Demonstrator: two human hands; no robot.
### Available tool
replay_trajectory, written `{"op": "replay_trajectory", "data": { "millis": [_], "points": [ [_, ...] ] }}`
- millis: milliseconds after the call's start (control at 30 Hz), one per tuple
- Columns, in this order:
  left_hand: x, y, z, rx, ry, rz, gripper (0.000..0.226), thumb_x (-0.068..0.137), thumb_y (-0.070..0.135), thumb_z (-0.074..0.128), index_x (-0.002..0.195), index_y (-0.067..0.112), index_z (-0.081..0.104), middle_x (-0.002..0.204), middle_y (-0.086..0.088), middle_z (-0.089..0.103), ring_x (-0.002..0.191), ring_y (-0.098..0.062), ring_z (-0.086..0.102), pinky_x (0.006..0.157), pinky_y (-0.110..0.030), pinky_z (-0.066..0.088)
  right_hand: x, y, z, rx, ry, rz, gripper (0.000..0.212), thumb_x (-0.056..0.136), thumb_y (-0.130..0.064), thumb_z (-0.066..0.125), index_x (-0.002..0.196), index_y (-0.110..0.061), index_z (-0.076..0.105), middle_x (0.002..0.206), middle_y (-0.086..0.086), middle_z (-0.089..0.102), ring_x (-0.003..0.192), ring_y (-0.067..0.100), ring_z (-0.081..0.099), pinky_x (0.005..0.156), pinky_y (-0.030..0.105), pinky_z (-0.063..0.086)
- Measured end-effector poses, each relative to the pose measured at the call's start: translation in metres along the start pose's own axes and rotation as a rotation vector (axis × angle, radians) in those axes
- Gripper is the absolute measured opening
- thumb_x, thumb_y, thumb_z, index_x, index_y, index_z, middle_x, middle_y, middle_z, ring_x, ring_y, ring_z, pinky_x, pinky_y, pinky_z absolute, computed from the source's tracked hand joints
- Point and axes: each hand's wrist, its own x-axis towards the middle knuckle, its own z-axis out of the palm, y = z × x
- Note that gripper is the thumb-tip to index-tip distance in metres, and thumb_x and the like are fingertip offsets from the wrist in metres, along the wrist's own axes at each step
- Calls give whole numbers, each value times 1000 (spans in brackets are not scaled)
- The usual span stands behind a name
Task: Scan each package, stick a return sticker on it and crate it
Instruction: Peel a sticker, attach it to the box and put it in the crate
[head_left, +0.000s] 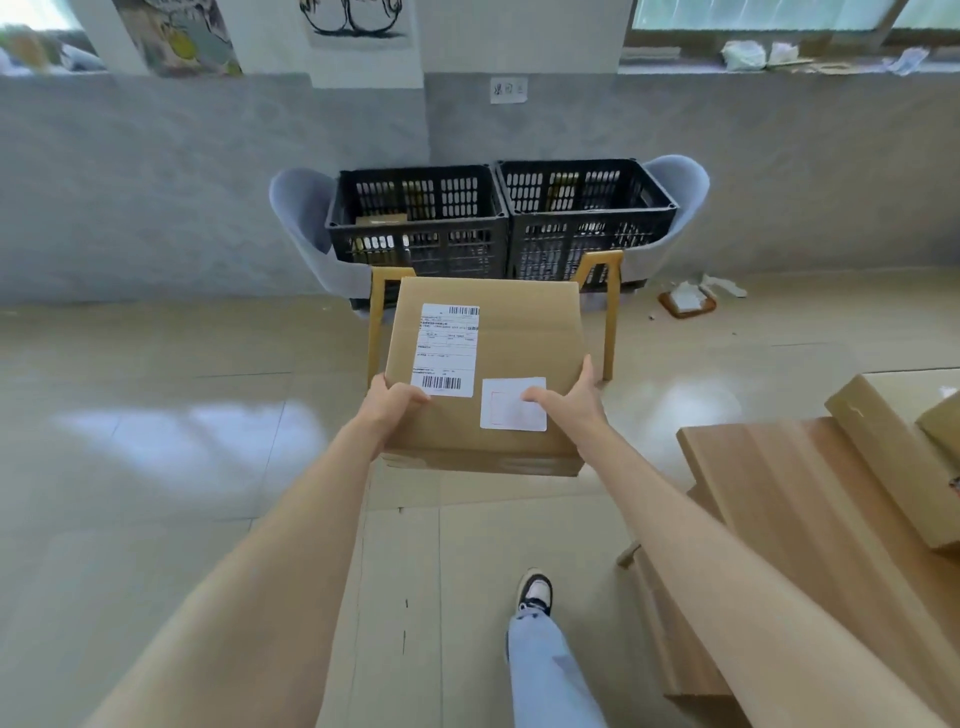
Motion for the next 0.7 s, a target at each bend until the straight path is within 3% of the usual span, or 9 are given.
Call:
{"op": "replay_trajectory", "data": {
  "millis": [100, 267, 700],
  "points": [
    [34, 20, 2, -5, 26, -11, 57, 85, 15, 59, 136, 15, 34, 122, -1, 51, 107, -21, 49, 86, -31, 37, 47, -18, 9, -5, -19, 0, 108, 75, -29, 74, 152, -23, -2, 154, 8, 23, 138, 29, 29, 110, 49, 31],
    [100, 73, 7, -7, 99, -30, 58, 82, 17, 60, 135, 15, 36, 130, -3, 50, 111, -22, 48, 82, -32, 36, 136, -65, 15, -32, -76, -4, 110, 74, -31, 74, 152, -23, -3, 151, 9, 28, 134, 31, 34, 109, 49, 34],
    [253, 187, 21, -61, 142, -49, 61, 82, 13, 59, 138, 13, 33, 129, -6, 49, 108, -24, 47, 81, -33, 37, 316, -170, 23, -71, -134, -78, 107, 78, -29, 72, 152, -22, -4, 152, 12, 25, 135, 32, 32, 110, 48, 32]
  ]
}}
